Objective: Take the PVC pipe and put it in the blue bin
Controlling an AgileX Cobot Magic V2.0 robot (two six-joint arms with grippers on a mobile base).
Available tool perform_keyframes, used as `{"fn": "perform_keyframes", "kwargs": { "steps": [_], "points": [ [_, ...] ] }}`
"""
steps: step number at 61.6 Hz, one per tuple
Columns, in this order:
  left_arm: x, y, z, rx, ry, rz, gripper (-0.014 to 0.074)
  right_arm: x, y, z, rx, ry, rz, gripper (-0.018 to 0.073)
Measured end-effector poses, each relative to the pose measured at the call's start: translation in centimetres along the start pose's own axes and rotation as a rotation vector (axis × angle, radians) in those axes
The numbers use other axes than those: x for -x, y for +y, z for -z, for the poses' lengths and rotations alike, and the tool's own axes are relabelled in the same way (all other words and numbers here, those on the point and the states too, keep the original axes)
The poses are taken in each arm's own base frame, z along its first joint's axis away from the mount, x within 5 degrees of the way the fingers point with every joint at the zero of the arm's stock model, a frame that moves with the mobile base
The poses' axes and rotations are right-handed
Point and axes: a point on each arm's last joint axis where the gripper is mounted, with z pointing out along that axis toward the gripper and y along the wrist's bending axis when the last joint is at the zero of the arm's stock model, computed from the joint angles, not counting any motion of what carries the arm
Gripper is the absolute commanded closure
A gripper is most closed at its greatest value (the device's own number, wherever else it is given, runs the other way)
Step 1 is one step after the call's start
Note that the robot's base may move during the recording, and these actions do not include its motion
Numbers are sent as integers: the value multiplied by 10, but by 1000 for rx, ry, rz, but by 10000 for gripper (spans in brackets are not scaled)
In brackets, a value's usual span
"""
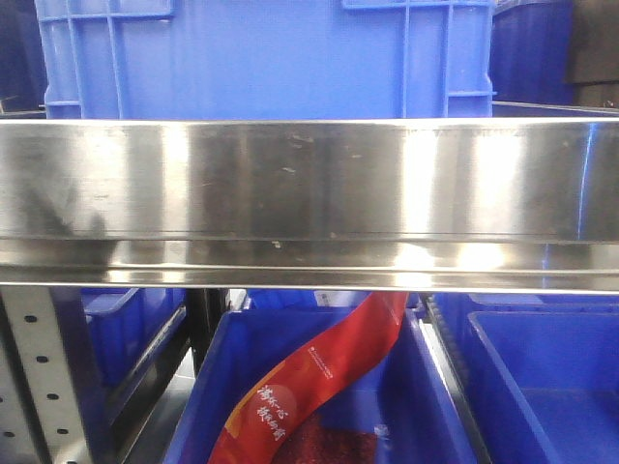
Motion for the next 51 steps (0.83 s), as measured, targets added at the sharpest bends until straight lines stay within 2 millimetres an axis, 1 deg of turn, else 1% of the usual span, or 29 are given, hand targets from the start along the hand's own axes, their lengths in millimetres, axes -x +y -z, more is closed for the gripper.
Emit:
{"fn": "perform_keyframes", "kwargs": {
  "steps": [51],
  "points": [
    [0,0,0,0,0,0,707,0,0,0,0,0,0,727]
  ]
}}
